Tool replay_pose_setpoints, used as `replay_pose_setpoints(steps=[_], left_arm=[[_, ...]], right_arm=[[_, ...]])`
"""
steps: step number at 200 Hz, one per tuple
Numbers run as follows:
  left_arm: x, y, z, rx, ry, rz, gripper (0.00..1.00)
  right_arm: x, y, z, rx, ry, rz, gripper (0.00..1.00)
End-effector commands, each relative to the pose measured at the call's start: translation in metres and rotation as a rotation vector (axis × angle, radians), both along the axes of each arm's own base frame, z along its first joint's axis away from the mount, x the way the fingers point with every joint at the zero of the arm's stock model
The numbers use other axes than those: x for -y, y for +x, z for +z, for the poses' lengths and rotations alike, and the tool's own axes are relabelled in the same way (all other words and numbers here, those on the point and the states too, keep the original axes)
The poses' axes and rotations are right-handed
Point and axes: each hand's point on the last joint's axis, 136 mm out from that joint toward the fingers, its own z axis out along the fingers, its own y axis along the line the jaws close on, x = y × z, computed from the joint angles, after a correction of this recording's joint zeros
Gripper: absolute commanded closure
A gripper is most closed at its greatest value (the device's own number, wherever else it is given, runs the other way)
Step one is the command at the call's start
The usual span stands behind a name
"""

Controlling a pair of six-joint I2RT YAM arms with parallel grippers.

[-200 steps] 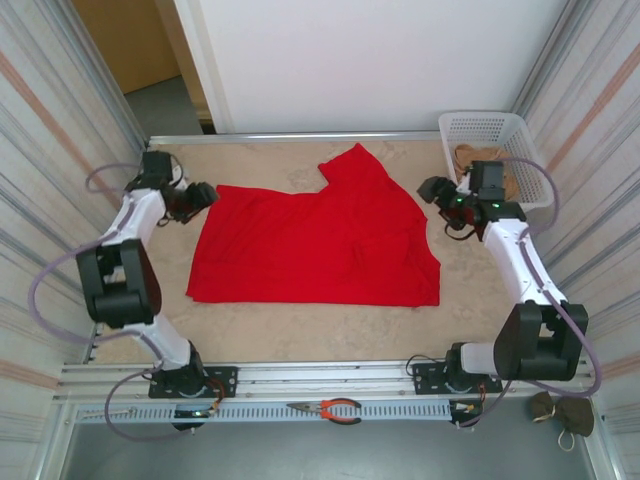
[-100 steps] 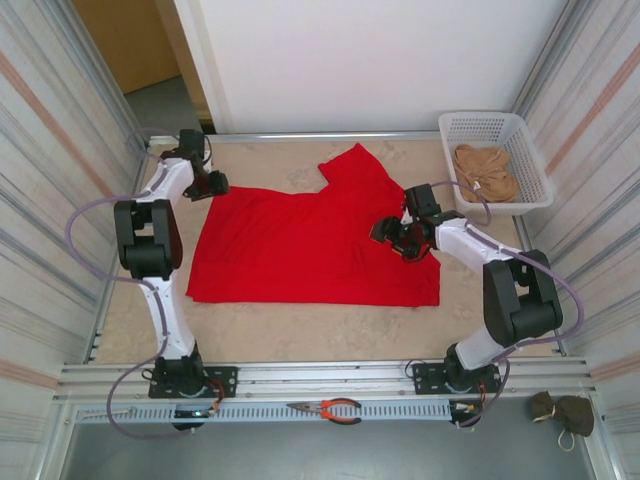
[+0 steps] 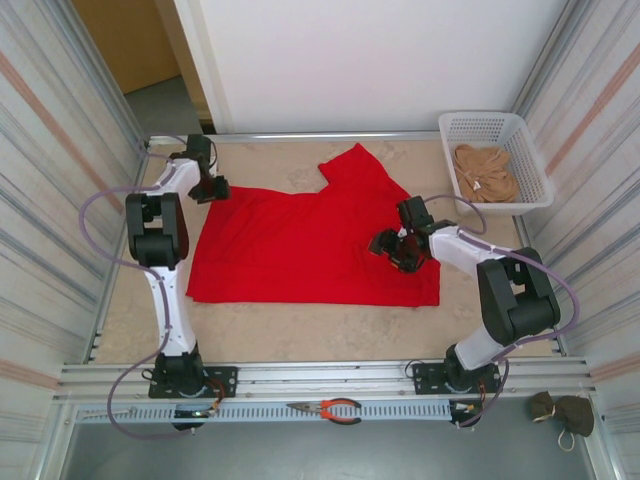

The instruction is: Fold the inside-out t-shirt

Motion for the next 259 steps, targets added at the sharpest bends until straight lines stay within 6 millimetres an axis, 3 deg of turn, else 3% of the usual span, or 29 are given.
replay_pose_setpoints(steps=[1, 28, 98, 139, 142, 150, 165, 168, 189, 259], left_arm=[[0.003, 0.012, 0.003, 0.020, -0.026, -0.020, 0.69], [0.003, 0.015, 0.005, 0.030, -0.040, -0.021, 1.00], [-0.024, -0.003, 0.027, 0.088, -0.106, 0.080, 1.00], [-0.025, -0.019, 0.029, 0.100, -0.125, 0.090, 1.00], [-0.024, -0.018, 0.041, 0.126, -0.127, 0.087, 1.00], [-0.022, -0.016, 0.044, 0.137, -0.141, 0.085, 1.00], [-0.014, -0.007, 0.050, 0.155, -0.175, 0.058, 0.77], [-0.012, -0.006, 0.040, 0.133, -0.180, 0.054, 0.74], [-0.002, 0.004, 0.030, 0.111, -0.168, 0.005, 0.59], [0.023, 0.023, 0.006, 0.076, -0.158, -0.069, 0.54]], right_arm=[[0.009, -0.016, -0.018, -0.072, -0.036, -0.043, 0.33], [0.014, -0.027, -0.024, -0.107, -0.051, -0.059, 0.32], [0.029, -0.060, -0.034, -0.160, -0.066, -0.110, 0.32], [0.033, -0.070, -0.030, -0.152, -0.064, -0.124, 0.31], [0.034, -0.070, -0.029, -0.151, -0.064, -0.124, 0.31], [0.033, -0.069, -0.028, -0.147, -0.064, -0.119, 0.31], [0.033, -0.066, -0.028, -0.146, -0.066, -0.111, 0.31], [0.033, -0.066, -0.028, -0.146, -0.066, -0.110, 0.31], [0.032, -0.062, -0.028, -0.150, -0.065, -0.103, 0.31], [0.034, -0.062, -0.029, -0.147, -0.072, -0.094, 0.31]])
